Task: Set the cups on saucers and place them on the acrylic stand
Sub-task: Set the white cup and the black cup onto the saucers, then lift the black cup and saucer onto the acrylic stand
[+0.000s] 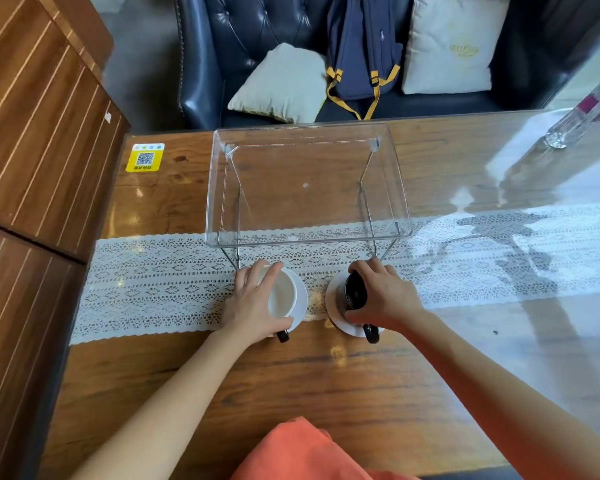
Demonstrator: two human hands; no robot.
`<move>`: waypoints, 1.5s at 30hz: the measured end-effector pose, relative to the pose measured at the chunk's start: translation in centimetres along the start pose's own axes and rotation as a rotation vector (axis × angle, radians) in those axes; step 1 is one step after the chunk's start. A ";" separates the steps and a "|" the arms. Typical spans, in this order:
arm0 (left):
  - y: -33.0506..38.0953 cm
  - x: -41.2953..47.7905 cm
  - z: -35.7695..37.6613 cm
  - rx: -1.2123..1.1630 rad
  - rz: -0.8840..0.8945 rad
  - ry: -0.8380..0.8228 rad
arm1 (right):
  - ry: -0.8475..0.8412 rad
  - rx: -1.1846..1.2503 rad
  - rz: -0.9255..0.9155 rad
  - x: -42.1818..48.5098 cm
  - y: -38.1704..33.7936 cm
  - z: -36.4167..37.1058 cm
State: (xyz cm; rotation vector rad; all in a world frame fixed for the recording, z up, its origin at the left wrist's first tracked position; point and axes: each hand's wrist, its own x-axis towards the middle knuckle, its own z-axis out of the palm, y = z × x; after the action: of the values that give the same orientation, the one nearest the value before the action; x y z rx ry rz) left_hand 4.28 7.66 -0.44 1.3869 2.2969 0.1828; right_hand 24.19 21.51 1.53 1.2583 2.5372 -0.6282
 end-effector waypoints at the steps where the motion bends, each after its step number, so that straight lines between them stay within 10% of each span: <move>1: -0.1 0.0 0.1 0.003 0.001 0.003 | 0.002 0.001 0.005 0.0 0.0 0.1; 12: 0.6 0.0 0.3 0.144 -0.026 -0.062 | 0.033 0.057 0.019 -0.2 0.4 0.6; 19: 4.9 -3.6 0.5 -0.194 0.235 0.410 | 0.054 0.838 0.224 -1.5 3.0 0.1; 28: 9.5 -2.8 4.6 -0.851 -0.128 -0.122 | 0.014 1.061 0.387 -5.1 3.2 1.4; 45: 11.4 -1.9 5.6 -1.207 -0.478 -0.153 | 0.003 1.191 0.386 -4.7 4.2 2.1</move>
State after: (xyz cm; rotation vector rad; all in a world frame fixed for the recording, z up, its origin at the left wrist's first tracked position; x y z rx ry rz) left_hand 16.75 10.89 -0.99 0.2206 1.7146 1.0350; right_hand 30.39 19.53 0.40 1.9313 1.7058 -2.1440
